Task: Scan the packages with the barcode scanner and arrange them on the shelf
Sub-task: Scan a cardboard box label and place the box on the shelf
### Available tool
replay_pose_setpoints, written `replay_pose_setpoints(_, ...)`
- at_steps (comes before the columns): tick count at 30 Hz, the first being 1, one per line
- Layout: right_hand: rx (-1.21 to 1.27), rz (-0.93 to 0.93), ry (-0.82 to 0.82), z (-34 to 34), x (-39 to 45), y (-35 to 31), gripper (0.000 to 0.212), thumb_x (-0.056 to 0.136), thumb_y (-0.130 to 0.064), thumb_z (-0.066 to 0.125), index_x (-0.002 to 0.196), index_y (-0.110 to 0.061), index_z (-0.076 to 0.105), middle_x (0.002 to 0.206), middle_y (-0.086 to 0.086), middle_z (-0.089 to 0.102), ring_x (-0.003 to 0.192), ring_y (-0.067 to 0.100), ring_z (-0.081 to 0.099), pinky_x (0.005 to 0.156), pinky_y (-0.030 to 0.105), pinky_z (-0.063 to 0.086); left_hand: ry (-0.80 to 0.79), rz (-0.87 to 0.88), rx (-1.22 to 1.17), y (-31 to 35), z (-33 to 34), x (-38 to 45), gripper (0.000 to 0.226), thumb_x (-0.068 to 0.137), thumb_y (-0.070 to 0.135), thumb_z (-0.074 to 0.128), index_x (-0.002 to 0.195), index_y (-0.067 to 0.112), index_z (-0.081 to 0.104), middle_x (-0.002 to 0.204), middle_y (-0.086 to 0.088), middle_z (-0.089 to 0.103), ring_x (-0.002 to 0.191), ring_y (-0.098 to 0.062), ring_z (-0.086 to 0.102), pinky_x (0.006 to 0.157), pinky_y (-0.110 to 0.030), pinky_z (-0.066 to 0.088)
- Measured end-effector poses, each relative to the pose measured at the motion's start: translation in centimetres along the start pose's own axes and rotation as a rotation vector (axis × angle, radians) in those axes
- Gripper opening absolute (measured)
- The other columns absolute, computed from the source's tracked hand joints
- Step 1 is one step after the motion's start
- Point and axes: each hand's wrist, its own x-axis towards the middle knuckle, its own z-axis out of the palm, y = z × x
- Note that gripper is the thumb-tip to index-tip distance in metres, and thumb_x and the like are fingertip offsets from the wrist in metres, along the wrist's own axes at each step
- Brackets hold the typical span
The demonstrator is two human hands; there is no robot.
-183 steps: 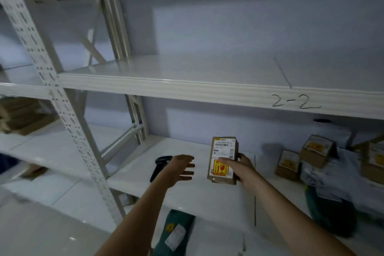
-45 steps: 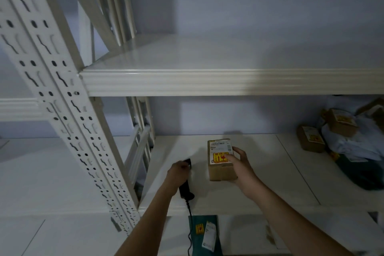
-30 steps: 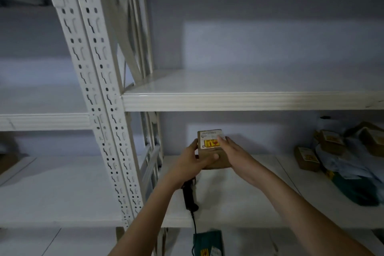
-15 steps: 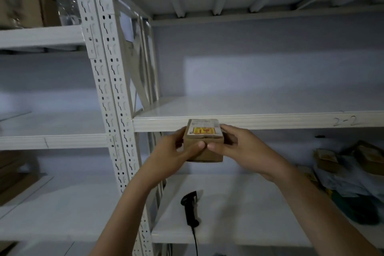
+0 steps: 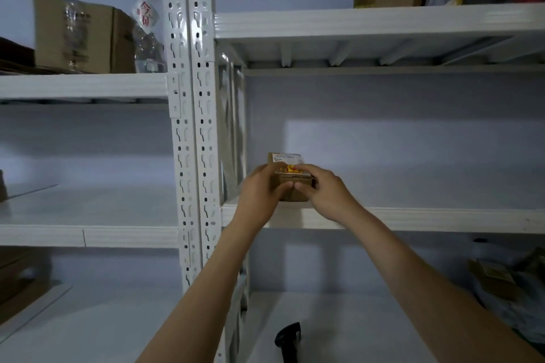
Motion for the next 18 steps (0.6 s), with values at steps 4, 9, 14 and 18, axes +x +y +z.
replay_pose_setpoints(4, -0.099, 0.07, -0.049, 3.7, 4.1, 0.8, 0.033, 0.102, -0.013, 0.053, 0.131, -0.018, 0.065, 0.132, 0.007, 0.065, 0.121, 0.025, 0.06, 0.105, 0.033, 0.046, -0.087, 0.021, 0.148, -4.5, 0.9, 2.9, 0.023, 0.091, 0.009, 0.062, 0.112, 0.012, 0.07, 0.108, -0.011, 0.07, 0.098, -0.026, 0.065, 0.084, -0.023, 0.046)
replay_pose_setpoints(9, -0.214, 0.132, -0.093, 6.3, 8.0, 1.7, 0.037, 0.099, -0.011, 0.051, 0.132, -0.022, 0.065, 0.129, 0.013, 0.064, 0.112, 0.03, 0.063, 0.094, 0.031, 0.051, -0.18, 0.045, 0.386, -8.7, 2.2, 5.1, 0.035, 0.09, 0.002, 0.05, 0.117, 0.016, 0.067, 0.11, -0.008, 0.068, 0.104, -0.026, 0.06, 0.09, -0.033, 0.049)
replay_pose_setpoints(14, -0.414, 0.169, -0.235, 7.7, 11.9, 2.3, 0.046, 0.099, -0.017, 0.05, 0.145, -0.022, 0.052, 0.134, 0.017, 0.059, 0.114, 0.033, 0.061, 0.101, 0.039, 0.05, -0.384, -0.065, 0.687, -10.2, 3.5, 6.6, 0.051, 0.093, 0.008, 0.044, 0.143, 0.012, 0.039, 0.148, -0.003, 0.042, 0.139, -0.031, 0.031, 0.118, -0.05, 0.021)
replay_pose_setpoints(18, -0.56, 0.178, -0.343, 9.2, 15.3, 2.6, 0.048, 0.101, -0.021, 0.049, 0.149, -0.019, 0.045, 0.138, 0.016, 0.056, 0.117, 0.032, 0.058, 0.099, 0.035, 0.048, -0.567, -0.201, 0.699, -10.7, 3.8, 9.3, 0.06, 0.098, 0.01, 0.036, 0.154, 0.007, 0.016, 0.161, -0.006, 0.018, 0.147, -0.031, 0.019, 0.12, -0.051, 0.015)
